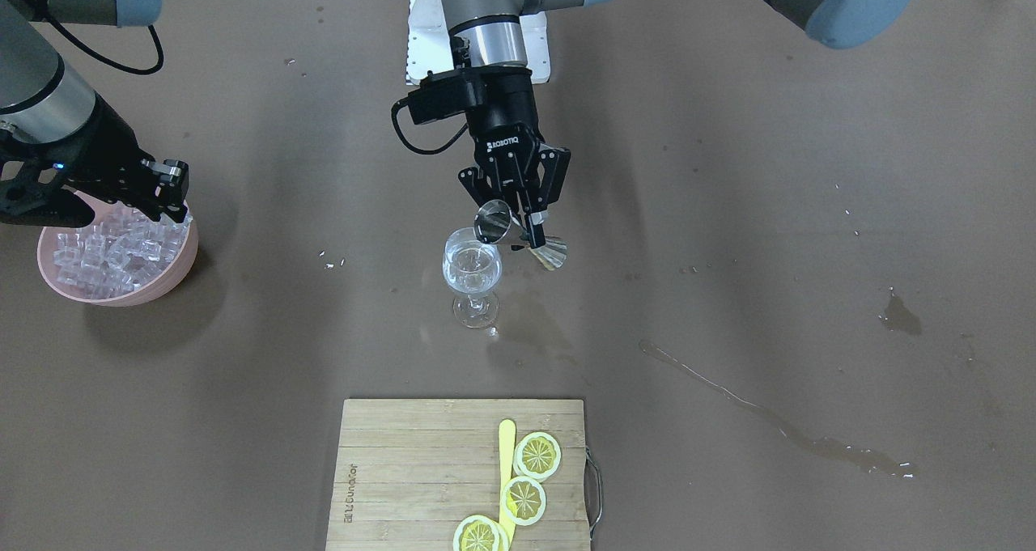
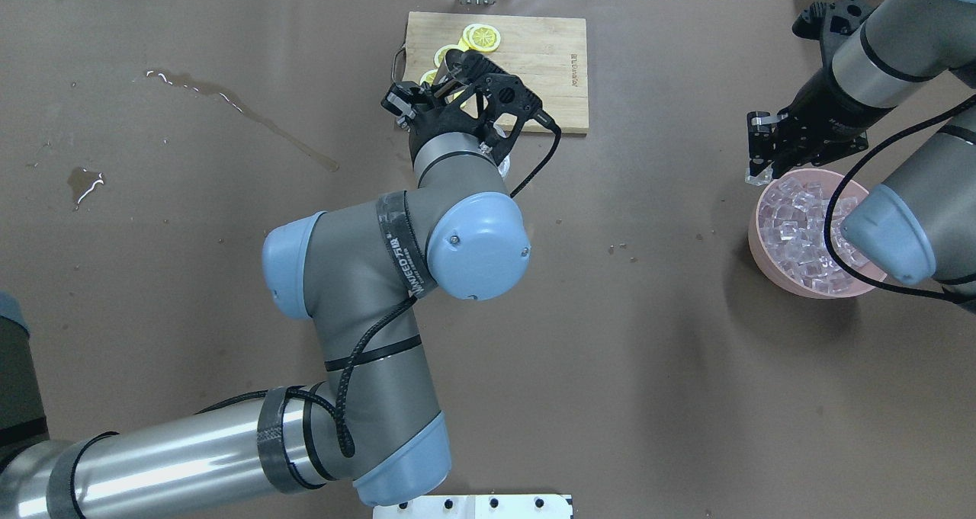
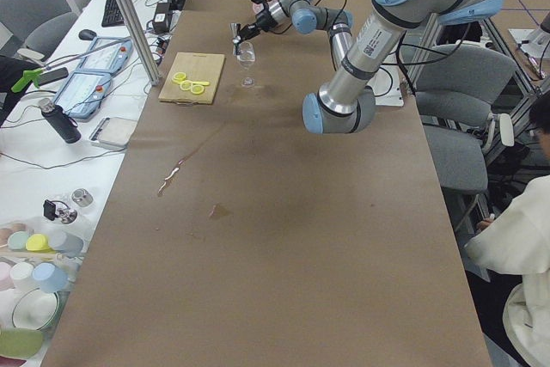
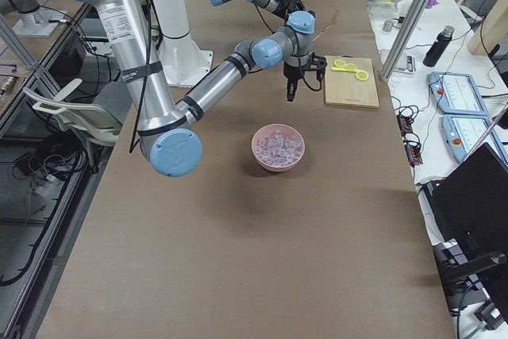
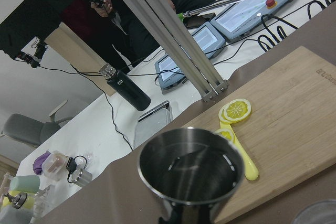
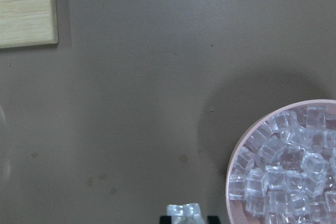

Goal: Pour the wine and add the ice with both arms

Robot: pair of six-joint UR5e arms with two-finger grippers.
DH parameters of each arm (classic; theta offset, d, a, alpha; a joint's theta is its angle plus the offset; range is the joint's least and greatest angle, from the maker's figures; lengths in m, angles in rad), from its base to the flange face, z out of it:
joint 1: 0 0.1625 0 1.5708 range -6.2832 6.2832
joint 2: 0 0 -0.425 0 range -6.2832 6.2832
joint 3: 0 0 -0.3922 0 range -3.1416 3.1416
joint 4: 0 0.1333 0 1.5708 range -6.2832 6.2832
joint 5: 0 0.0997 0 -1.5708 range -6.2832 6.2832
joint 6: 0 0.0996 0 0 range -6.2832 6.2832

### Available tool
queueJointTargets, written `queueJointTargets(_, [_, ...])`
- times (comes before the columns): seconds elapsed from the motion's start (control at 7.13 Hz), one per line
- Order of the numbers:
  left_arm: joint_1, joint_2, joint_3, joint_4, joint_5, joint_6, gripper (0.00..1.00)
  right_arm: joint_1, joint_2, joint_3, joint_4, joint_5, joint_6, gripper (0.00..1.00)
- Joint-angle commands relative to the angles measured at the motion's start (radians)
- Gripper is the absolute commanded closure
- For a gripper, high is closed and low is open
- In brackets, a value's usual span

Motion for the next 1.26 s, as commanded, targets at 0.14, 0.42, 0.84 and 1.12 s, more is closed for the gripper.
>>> queueJointTargets(0.14, [0.002,-0.014,0.022,0.051,0.009,0.002,1.00,-0.001,0.002,0.004,0.001,-0.002,0.002,0.83])
queueJointTargets(0.42, [0.002,-0.016,0.036,0.093,0.025,0.002,1.00,-0.001,0.002,0.006,0.001,-0.002,0.003,0.83])
queueJointTargets(0.84, [0.002,-0.019,0.089,0.114,0.046,0.002,1.00,-0.003,0.002,0.006,0.001,-0.002,0.003,0.83])
queueJointTargets(1.12, [0.002,-0.025,0.125,0.121,0.075,0.002,1.00,-0.003,0.003,0.006,0.001,-0.002,0.003,0.83])
